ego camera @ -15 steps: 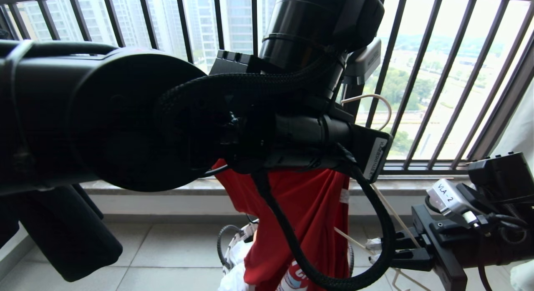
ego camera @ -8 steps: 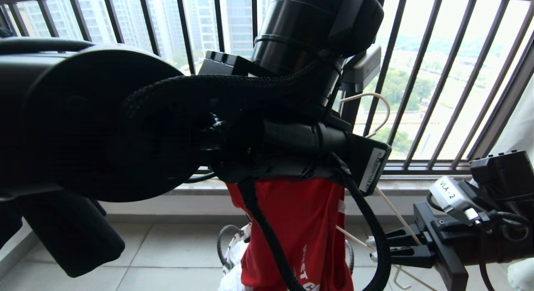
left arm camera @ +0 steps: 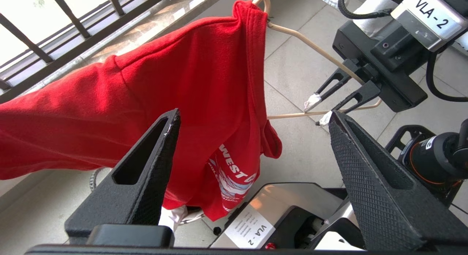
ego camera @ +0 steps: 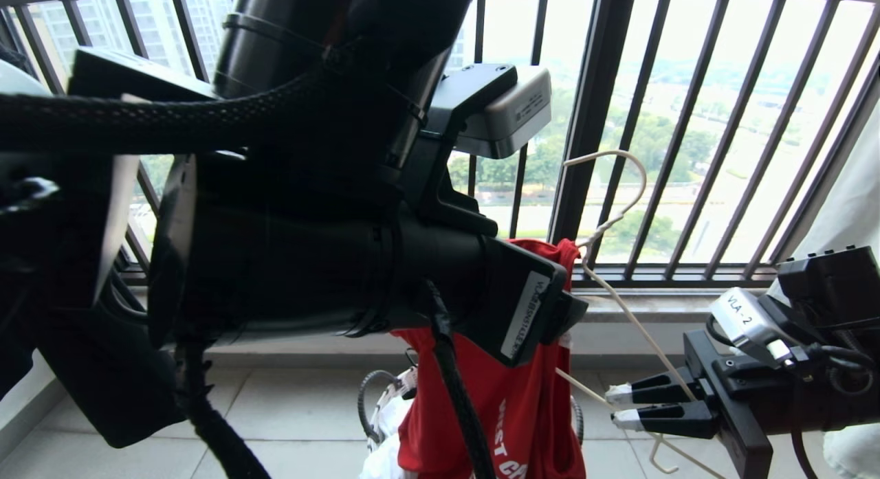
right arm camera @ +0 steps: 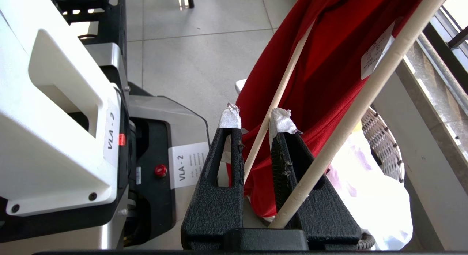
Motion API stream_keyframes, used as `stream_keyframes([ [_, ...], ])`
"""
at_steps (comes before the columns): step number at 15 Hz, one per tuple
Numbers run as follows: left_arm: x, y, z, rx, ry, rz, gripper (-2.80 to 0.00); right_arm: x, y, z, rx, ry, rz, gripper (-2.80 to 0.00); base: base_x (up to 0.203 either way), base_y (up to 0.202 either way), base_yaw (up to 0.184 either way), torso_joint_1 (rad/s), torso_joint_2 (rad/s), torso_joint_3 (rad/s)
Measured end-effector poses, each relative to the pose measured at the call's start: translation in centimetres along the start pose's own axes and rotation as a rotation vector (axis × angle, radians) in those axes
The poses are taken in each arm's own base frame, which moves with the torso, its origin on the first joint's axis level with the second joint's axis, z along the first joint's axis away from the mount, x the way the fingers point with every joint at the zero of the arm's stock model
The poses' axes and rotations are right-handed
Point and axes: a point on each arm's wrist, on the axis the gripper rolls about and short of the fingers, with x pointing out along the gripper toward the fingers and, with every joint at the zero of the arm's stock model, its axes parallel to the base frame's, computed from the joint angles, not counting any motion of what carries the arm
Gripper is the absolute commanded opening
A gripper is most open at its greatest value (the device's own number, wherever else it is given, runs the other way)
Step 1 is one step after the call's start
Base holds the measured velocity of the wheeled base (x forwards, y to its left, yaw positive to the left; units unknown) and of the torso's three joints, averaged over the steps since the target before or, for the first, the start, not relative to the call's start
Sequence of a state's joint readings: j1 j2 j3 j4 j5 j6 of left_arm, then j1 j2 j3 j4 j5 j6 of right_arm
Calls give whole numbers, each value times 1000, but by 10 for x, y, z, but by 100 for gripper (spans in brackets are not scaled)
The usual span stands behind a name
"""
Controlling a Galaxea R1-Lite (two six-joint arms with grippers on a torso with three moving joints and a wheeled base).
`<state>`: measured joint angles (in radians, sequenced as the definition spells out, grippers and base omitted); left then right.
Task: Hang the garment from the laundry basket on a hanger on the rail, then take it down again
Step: Hang the clothes on the clothes rack
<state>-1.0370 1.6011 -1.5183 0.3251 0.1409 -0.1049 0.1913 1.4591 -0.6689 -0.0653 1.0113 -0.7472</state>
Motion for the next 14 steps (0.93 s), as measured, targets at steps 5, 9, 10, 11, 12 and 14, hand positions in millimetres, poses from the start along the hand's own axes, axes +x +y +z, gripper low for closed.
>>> stream_keyframes([
  [5, -28, 37, 0, -34, -35, 116, -280, 0, 0, 1, -1, -1, 1, -280, 0, 0, 0, 0, 0, 0],
  [9, -60, 51, -7, 34, 28, 130, -280, 4, 5, 6, -17, -6, 30, -280, 0, 0, 0, 0, 0, 0],
  [10, -66, 57, -8, 54, 38, 137, -280, 5, 7, 10, -28, -11, 42, -280, 0, 0, 0, 0, 0, 0],
  [11, -71, 63, -8, 72, 38, 135, -280, 6, 8, 15, -42, -16, 53, -280, 0, 0, 0, 0, 0, 0],
  [12, -74, 70, -8, 91, 40, 119, -280, 8, 7, 18, -48, -17, 60, -280, 0, 0, 0, 0, 0, 0],
  [14, -77, 85, -9, 148, 55, 92, -280, 9, 2, 27, -61, -21, 62, -280, 0, 0, 0, 0, 0, 0],
])
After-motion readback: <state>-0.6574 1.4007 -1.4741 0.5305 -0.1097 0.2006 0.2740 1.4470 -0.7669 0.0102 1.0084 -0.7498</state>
